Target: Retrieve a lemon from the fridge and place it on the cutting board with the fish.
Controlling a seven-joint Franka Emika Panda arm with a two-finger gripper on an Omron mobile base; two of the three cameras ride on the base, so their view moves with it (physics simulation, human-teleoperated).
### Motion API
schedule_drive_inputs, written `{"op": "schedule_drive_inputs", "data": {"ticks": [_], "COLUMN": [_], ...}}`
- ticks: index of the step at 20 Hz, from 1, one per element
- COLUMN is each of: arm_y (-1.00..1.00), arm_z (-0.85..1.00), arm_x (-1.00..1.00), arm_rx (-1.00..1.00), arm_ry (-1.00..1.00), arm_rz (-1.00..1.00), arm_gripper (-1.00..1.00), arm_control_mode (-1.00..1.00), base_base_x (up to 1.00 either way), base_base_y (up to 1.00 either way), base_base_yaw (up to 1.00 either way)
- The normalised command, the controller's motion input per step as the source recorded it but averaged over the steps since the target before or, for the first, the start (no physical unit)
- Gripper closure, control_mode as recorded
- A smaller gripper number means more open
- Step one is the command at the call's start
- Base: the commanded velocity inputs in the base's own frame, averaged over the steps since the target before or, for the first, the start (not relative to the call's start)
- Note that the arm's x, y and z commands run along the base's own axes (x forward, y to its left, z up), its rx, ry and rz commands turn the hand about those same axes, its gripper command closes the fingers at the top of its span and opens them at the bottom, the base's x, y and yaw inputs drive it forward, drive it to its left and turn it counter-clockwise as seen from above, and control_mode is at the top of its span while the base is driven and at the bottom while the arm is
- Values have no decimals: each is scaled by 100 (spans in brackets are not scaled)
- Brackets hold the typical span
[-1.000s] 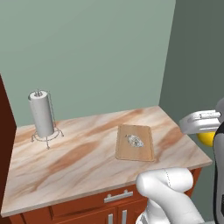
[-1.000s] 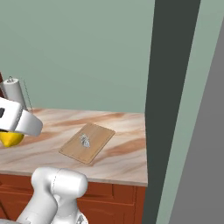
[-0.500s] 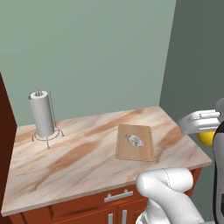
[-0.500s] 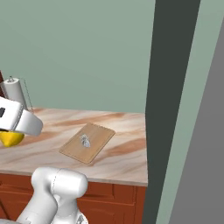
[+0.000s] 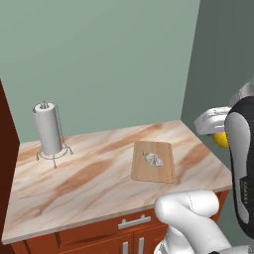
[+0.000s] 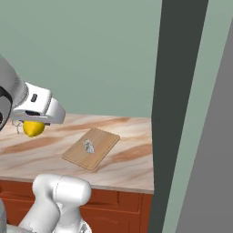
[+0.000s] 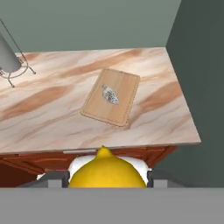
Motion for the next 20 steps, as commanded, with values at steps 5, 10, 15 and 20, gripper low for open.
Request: {"op": "schedule_drive_inputs", "data": {"ticks": [5,10,15,20], "arm_y": [-15,-4,0,0], "arm_z": [-47,-60,-64,-70], "arm_x": [70,80,71,65], "arm_rx": [-2,-1,0,0], "arm_ry": [15,12,5,3], "arm_rz": [5,0,-1,-14], "arm_gripper": [100,100,100,100], "arm_control_mode": [-100,-100,-100,-100], "base_base_x": [0,0,0,0], "base_base_y": [0,0,0,0], "base_base_yaw": [0,0,0,0]}}
